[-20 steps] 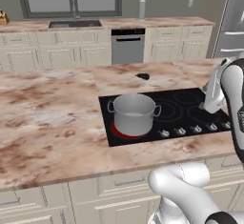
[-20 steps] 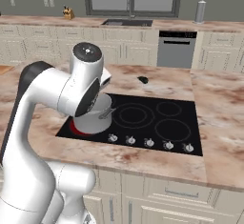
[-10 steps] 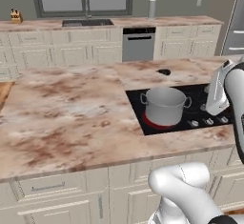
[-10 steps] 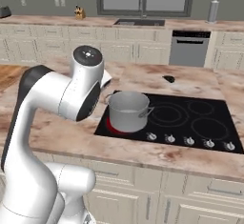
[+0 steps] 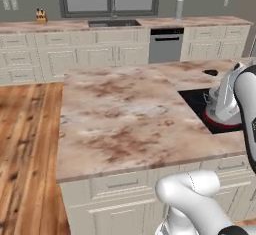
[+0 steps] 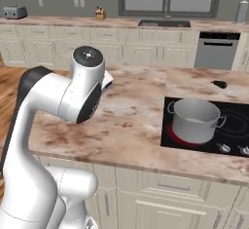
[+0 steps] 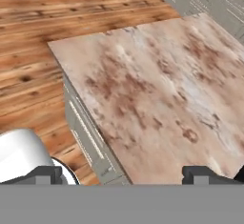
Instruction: Turn on the burner for the pot on the stove. Wait thirty seconds for the pot to heat up. Then add the eggplant to the pot.
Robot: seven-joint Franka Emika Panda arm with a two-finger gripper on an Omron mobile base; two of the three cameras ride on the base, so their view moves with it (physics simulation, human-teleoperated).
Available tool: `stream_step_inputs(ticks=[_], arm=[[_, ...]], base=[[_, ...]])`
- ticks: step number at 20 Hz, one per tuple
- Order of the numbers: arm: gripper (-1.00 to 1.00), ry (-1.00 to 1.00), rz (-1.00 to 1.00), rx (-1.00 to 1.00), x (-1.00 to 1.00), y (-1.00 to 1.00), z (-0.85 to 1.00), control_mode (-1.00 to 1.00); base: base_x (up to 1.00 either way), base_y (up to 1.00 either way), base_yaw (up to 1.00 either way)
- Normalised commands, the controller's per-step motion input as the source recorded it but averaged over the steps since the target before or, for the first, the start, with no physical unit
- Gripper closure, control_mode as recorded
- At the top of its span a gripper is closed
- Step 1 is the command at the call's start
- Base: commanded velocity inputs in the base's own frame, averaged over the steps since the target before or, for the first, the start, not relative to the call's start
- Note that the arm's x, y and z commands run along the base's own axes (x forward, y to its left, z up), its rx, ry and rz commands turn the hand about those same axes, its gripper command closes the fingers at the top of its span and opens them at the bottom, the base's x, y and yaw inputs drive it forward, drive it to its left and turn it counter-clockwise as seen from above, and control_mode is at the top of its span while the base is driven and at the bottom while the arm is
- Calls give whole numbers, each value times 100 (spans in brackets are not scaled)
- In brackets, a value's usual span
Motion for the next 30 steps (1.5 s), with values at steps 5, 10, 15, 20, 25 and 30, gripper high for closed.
stream_step_inputs(ticks=[5,10,15,20,25,30], arm=[[-100,0,0,0,0,0,0,100],[-100,0,0,0,0,0,0,100],[-100,0,0,0,0,0,0,100],[-100,0,0,0,0,0,0,100],[-100,0,0,0,0,0,0,100],[-100,0,0,0,0,0,0,100]], base=[[0,100,0],[0,100,0],[0,100,0],[4,100,0],[79,96,-3],[100,42,-17]])
